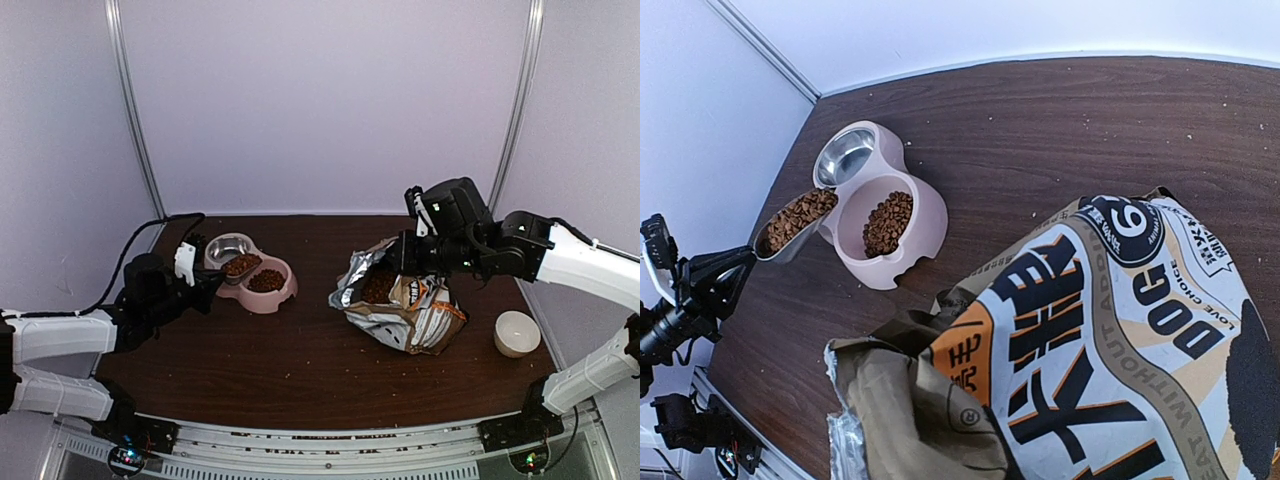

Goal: Serve the pet food
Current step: Place the pet food in the pet food bowl.

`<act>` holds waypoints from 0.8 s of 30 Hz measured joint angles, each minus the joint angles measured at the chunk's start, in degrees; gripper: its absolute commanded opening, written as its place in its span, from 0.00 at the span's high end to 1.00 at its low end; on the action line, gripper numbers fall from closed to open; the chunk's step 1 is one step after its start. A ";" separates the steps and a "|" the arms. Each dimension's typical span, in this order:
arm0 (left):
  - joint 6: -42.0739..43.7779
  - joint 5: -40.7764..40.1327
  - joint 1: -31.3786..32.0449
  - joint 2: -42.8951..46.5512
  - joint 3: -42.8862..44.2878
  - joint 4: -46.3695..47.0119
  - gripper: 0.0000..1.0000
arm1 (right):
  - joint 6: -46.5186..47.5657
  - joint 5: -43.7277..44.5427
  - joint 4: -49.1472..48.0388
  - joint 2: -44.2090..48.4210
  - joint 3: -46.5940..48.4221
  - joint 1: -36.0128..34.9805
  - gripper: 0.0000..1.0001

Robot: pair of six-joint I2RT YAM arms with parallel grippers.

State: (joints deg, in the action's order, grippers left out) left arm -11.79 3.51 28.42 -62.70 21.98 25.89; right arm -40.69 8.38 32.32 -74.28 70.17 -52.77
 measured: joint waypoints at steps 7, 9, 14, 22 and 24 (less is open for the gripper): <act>0.55 1.55 -1.03 -4.55 0.94 -0.74 1.00 | -0.02 -0.39 -0.09 0.00 -0.02 0.15 1.00; 0.85 2.03 -1.05 -6.19 2.19 -1.18 1.00 | -0.02 -0.59 -0.15 0.00 -0.07 0.17 1.00; 1.36 2.80 -1.07 -7.76 4.20 -2.67 1.00 | 0.00 -0.70 -0.20 0.00 -0.07 0.20 1.00; 2.54 3.17 -1.07 -9.38 7.56 -8.11 1.00 | -0.02 -0.79 -0.63 0.02 -0.39 0.20 1.00; 2.71 3.19 -1.07 -9.51 8.15 -9.46 1.00 | -0.02 -0.83 -0.76 0.02 -0.46 0.22 1.00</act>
State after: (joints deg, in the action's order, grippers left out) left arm -9.08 6.70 27.35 -72.20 30.13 16.43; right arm -40.71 7.55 31.55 -74.26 69.71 -52.56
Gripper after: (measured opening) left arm 0.044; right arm 0.004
